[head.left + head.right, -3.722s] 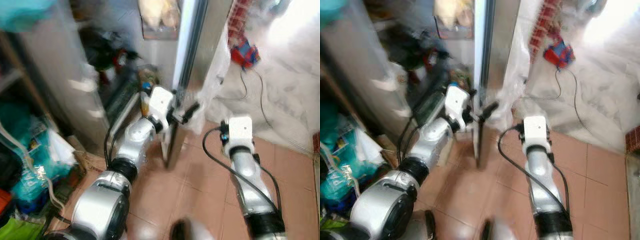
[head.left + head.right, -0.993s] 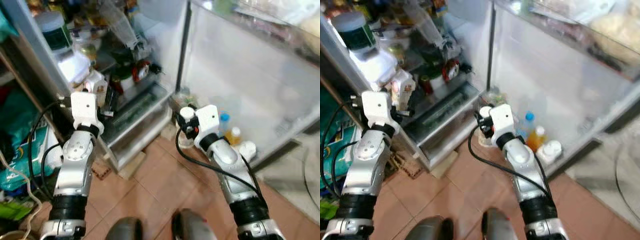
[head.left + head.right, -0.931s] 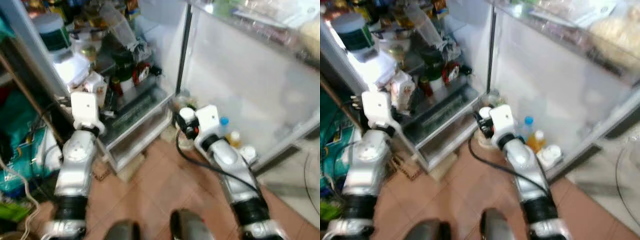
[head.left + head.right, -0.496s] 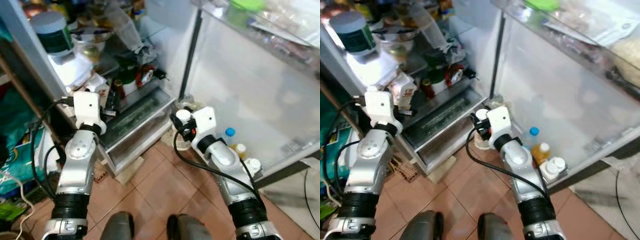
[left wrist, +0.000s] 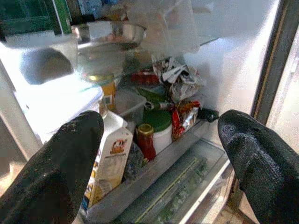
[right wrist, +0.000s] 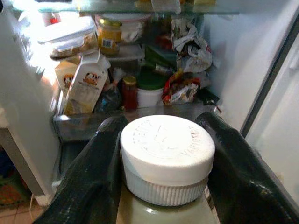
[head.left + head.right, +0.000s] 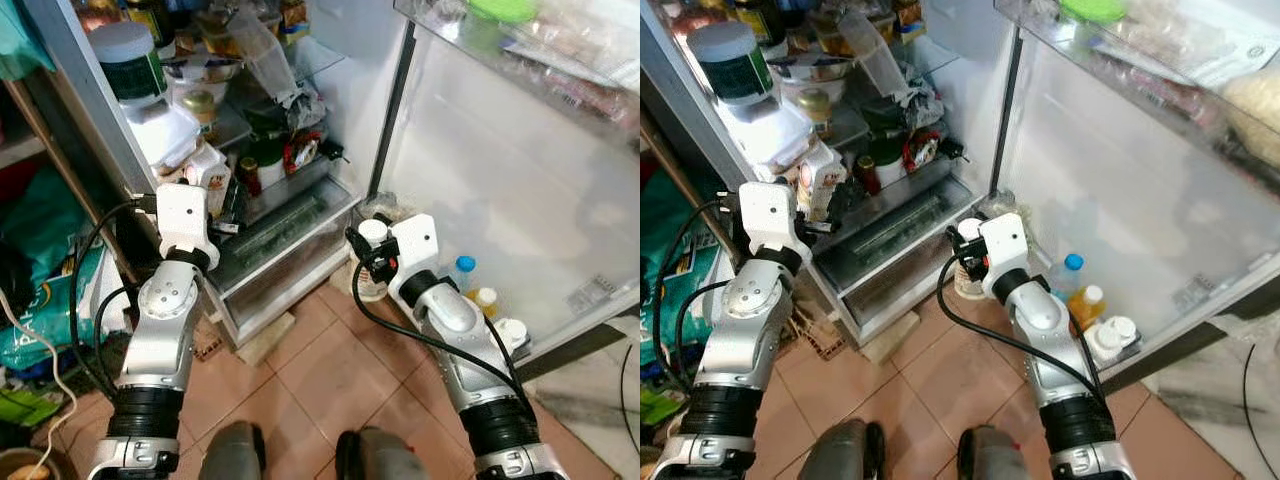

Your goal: Restocking fridge

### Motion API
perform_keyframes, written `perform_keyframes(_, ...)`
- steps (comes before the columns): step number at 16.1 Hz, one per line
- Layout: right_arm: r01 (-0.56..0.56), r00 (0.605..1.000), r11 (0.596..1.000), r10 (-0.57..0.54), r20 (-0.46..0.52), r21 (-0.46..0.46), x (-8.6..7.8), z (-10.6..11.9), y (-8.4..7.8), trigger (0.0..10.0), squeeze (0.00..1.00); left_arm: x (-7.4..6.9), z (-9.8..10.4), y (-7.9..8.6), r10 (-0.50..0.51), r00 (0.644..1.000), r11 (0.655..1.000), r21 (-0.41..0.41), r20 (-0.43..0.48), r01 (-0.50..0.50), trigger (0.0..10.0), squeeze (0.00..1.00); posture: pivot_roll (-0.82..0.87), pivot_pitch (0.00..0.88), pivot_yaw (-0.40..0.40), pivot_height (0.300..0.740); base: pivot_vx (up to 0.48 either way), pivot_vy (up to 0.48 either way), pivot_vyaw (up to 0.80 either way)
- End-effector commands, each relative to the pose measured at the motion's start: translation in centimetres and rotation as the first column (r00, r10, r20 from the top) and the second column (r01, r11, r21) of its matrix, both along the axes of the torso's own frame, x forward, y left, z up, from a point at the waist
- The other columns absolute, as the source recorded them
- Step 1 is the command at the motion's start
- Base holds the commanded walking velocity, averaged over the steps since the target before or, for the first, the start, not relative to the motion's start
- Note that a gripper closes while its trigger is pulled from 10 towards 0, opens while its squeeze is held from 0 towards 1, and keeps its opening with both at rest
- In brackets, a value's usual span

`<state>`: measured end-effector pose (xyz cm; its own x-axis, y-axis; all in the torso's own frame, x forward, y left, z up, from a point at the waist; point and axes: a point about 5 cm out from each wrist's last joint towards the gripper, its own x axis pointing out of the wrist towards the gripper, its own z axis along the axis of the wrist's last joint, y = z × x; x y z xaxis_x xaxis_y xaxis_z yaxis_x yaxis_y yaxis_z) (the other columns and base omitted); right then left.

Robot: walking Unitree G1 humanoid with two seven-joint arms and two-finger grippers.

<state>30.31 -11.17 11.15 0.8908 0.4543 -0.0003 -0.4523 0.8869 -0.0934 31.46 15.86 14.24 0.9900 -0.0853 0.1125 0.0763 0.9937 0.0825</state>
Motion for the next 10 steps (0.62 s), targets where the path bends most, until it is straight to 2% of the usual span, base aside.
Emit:
perform_keyframes(1, 0.005, 1.000, 1.000, -0.006, 0.029, 0.014, 0.06, 0.58, -0.01, 10.0, 0.00, 0.03, -0.14, 0.08, 0.012, 1.000, 1.000, 0.006, -0.005, -0.012, 10.0, 0.00, 0.01, 0.126, -0.021, 0.655, 0.000, 0.000, 0.00)
perform_keyframes(4, 0.002, 1.000, 1.000, -0.002, 0.030, 0.012, -0.02, 0.55, 0.02, 10.0, 0.00, 0.05, -0.10, 0.08, 0.009, 1.000, 1.000, 0.009, -0.005, -0.009, 10.0, 0.00, 0.01, 0.127, -0.021, 0.620, 0.000, 0.000, 0.00)
perform_keyframes(10, 0.000, 0.999, 1.000, -0.001, 0.036, 0.018, -0.12, 0.62, 0.03, 10.0, 0.00, 0.10, -0.01, 0.22, 0.020, 1.000, 1.000, 0.008, 0.002, -0.020, 10.0, 0.00, 0.01, 0.130, -0.022, 0.620, 0.000, 0.000, 0.00)
